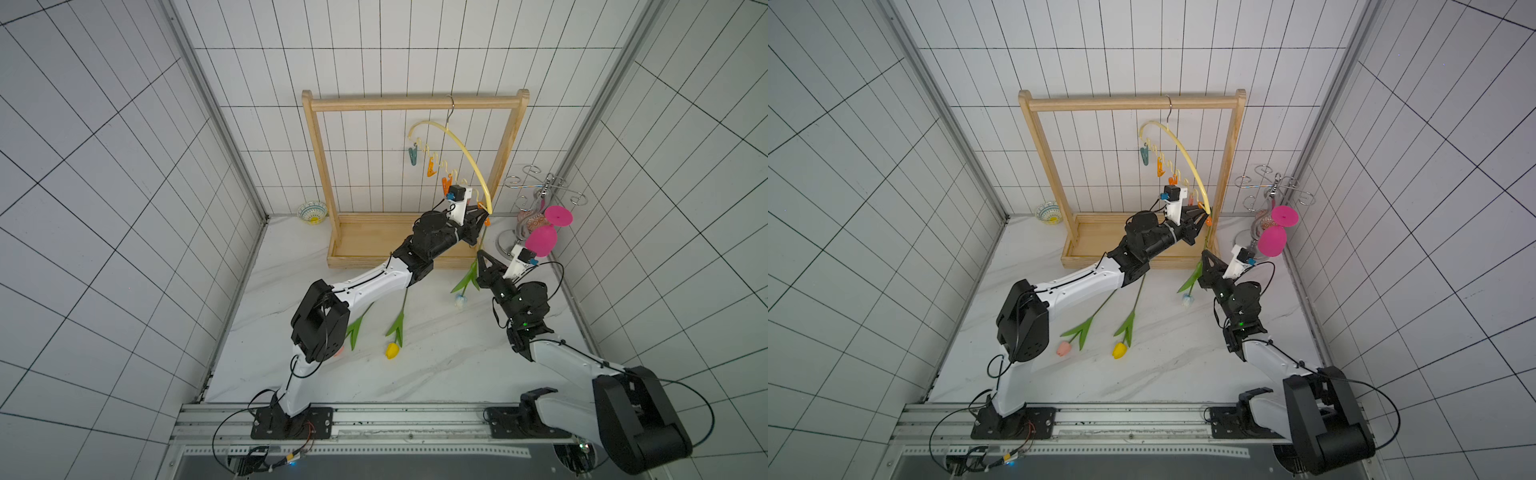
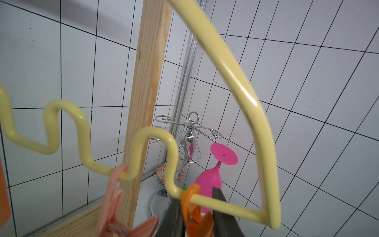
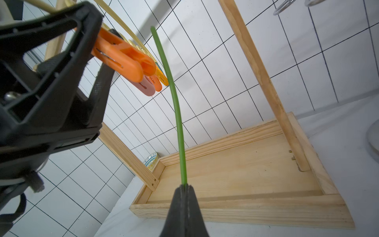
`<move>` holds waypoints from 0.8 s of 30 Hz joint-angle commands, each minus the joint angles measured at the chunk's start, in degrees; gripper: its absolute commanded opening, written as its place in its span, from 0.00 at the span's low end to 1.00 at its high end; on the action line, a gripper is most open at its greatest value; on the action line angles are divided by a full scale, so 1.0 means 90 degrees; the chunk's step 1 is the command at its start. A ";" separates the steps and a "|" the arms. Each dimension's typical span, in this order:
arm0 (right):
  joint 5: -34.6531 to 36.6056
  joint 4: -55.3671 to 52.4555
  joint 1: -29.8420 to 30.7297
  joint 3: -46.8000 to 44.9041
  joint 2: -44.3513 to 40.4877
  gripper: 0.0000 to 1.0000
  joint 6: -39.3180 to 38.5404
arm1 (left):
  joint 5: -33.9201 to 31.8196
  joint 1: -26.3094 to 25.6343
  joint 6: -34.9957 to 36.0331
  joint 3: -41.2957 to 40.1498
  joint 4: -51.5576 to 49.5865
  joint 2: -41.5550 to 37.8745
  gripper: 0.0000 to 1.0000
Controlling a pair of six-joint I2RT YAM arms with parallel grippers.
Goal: Dry the flowers on a clothes hanger
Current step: Clamp the flower onto the hanger.
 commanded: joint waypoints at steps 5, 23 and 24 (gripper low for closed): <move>-0.0408 0.0951 0.0017 0.0035 0.0121 0.00 -0.0063 | 0.0100 0.0060 -0.0302 -0.0012 0.0250 -0.0199 0.24; -0.0875 0.0825 0.0026 0.0195 0.0072 0.00 -0.0170 | 0.0298 0.0149 -0.0510 0.0008 0.0269 -0.0153 0.23; -0.0905 0.0758 0.0025 0.0228 0.0061 0.00 -0.0197 | 0.0301 0.0148 -0.0504 0.0008 0.0259 -0.0154 0.23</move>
